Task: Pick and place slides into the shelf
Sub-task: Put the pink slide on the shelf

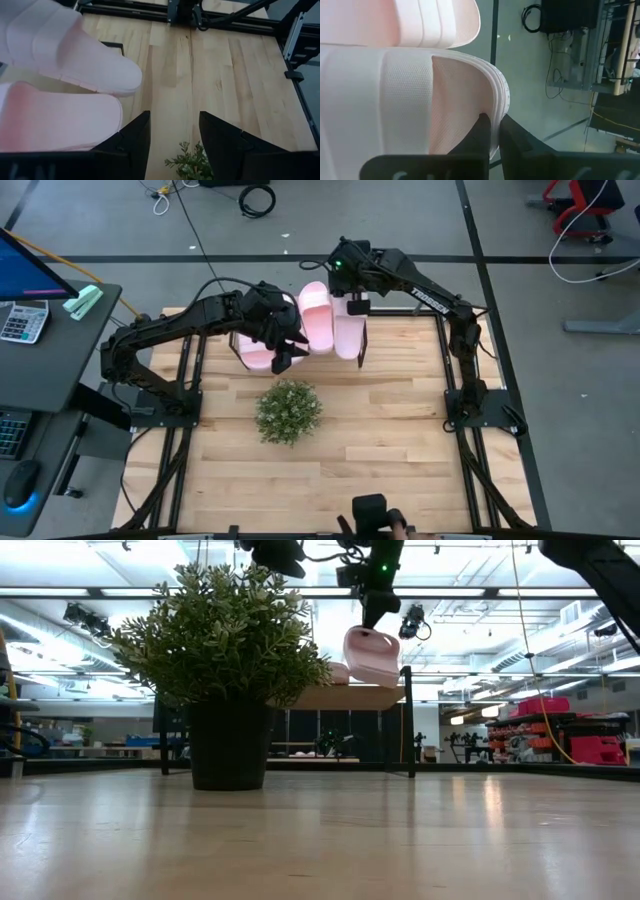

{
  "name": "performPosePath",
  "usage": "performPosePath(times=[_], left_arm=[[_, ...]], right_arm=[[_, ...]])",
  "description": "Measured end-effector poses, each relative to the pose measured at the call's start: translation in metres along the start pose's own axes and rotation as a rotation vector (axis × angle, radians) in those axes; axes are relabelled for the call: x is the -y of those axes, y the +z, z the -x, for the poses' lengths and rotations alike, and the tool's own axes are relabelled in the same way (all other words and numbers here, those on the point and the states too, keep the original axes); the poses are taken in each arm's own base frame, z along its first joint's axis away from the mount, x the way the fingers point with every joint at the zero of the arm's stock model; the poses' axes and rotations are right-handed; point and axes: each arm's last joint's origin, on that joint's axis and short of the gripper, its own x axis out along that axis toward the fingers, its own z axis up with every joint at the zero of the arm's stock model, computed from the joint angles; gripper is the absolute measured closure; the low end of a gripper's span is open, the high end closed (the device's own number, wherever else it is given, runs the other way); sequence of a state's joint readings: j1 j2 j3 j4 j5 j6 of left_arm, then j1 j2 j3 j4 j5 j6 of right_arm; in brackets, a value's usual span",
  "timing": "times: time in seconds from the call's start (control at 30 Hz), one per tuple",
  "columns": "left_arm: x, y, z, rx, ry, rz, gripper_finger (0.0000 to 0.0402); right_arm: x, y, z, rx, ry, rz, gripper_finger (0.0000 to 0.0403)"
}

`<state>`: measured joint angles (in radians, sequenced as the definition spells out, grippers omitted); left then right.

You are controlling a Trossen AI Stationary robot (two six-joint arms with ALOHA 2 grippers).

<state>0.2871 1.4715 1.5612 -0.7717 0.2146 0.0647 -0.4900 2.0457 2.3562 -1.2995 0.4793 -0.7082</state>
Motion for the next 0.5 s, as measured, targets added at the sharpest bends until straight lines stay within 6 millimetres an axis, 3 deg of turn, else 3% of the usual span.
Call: performPosePath(times=[0.5], left_arm=[[0.0004,-0.0008,-0.0001,-0.009,-0.002,0.001,0.0229]], right_arm=[[0.01,-0.0009,-0.0062,0.028,-0.037,-0.042,0.0384]])
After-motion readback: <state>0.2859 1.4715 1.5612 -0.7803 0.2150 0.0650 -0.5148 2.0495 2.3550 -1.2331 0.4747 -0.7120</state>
